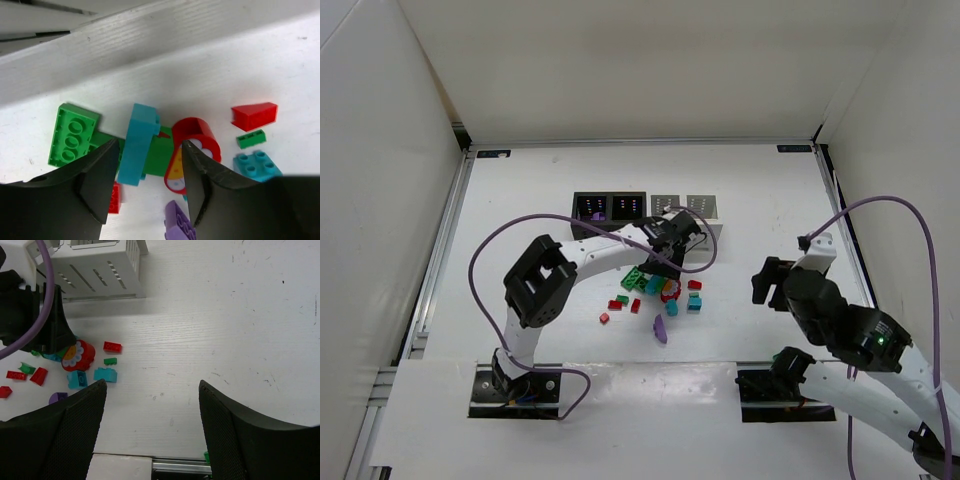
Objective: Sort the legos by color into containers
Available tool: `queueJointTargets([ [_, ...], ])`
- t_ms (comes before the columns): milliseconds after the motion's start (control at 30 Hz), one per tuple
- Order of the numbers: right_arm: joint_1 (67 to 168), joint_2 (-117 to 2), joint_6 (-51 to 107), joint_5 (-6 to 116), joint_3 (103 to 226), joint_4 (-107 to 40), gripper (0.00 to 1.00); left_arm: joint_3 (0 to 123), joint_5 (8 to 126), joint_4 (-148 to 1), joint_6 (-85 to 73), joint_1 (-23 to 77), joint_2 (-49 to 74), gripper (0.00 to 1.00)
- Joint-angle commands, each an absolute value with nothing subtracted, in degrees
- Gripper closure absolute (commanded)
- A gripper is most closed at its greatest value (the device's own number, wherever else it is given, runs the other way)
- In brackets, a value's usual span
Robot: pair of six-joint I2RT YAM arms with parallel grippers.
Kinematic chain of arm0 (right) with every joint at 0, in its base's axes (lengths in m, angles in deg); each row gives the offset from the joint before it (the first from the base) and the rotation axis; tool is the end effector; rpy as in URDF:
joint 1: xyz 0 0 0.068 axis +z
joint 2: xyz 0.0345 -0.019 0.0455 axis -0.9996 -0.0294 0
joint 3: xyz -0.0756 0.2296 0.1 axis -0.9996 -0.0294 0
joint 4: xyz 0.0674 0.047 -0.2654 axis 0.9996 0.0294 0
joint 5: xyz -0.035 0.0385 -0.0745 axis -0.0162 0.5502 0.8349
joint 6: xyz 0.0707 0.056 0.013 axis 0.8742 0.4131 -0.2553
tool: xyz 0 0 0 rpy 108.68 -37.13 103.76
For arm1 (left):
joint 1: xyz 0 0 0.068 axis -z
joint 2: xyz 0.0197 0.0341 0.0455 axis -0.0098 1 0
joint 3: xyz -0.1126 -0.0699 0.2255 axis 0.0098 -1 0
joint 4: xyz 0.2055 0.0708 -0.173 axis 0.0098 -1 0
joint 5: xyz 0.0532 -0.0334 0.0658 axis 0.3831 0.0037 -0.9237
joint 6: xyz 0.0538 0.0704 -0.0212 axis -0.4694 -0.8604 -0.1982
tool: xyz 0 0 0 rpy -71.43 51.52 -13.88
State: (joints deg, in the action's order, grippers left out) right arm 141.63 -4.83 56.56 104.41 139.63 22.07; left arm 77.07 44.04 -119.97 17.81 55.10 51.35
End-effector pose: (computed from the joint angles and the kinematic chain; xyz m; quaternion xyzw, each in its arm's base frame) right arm 0.1211 0.0710 0.3126 0.0391 0.8399 0.0810 0.5352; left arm 0.2689 -0.3416 0.1312 0.1437 0.9687 -0.0211 0.2014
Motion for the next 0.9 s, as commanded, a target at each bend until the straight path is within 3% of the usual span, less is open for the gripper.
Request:
queueJointTargets([
  [0, 141.5, -3.6, 57.5, 105.9, 139.9, 22.9, 0.24, 78.8, 42.2, -120.7, 18.3, 54.1, 52.6, 0.37],
  [267, 142.1, -1.1, 57.5, 105.5, 139.6, 23.0, 0.25, 77.5, 43.6, -119.3, 20.3, 52.9, 52.4, 0.41],
  [633, 141.6, -1.0, 57.2, 106.0, 139.9, 23.5, 0.25, 78.5, 42.0, -121.6, 20.9, 54.7, 53.1, 0.57],
  [867, 141.9, -1.0, 56.0, 105.3, 140.0, 22.9, 0.25, 77.3, 42.7, -123.3, 23.2, 54.9, 52.2, 0.88],
])
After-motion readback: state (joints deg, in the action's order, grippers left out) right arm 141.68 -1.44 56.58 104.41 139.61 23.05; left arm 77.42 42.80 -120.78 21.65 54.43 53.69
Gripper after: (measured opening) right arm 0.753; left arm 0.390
